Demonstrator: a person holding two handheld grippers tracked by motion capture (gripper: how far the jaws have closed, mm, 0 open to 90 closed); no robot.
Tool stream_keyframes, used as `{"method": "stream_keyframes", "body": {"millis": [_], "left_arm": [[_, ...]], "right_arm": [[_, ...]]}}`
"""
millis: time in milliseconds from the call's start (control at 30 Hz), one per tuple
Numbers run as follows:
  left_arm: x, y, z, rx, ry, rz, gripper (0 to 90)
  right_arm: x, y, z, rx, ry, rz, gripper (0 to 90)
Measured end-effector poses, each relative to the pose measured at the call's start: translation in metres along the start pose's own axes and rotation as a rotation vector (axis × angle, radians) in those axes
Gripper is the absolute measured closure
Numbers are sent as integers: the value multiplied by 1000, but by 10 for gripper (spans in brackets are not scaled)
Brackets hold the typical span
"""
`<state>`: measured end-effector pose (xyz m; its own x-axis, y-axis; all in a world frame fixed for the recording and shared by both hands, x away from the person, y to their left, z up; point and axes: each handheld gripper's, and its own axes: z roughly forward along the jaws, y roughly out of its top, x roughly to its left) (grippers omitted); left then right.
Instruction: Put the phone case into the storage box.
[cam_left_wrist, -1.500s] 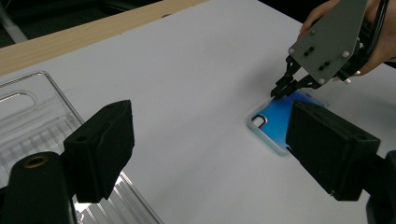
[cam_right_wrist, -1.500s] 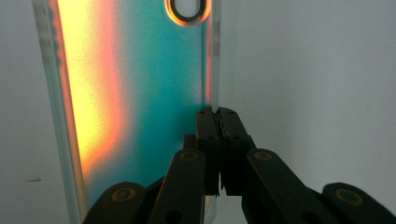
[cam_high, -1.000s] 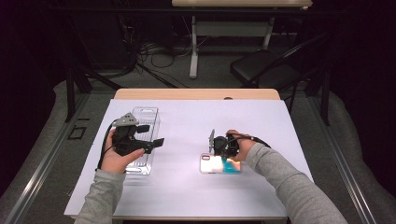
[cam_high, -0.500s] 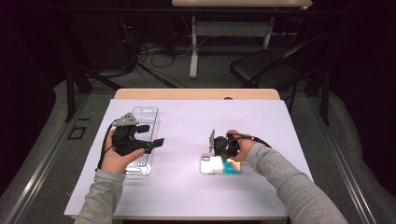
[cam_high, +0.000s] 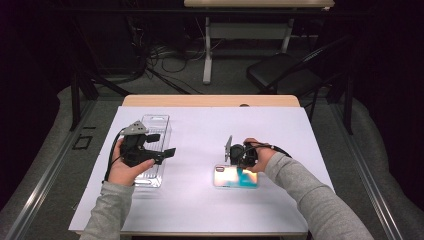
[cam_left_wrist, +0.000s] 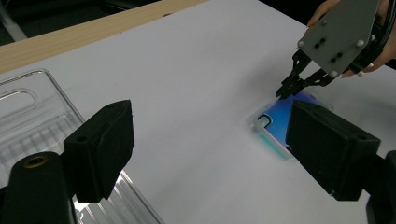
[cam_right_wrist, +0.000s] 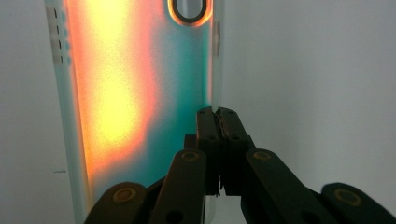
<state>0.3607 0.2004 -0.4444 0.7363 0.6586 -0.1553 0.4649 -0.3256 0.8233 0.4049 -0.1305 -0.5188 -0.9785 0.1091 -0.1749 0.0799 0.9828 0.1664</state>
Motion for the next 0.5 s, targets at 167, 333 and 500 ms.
{"method": "stream_keyframes", "body": {"millis": [167,333,500], "left_arm": [[0,0,0,1,1,1,157],[0,0,0,1,0,1,157],[0,0,0,1,0,1,157]], "right_arm": [[-1,0,-3,-18,7,19,892],[-2,0,-8,-36,0,33,892],[-2,0,-14,-71,-7,66,892]]}}
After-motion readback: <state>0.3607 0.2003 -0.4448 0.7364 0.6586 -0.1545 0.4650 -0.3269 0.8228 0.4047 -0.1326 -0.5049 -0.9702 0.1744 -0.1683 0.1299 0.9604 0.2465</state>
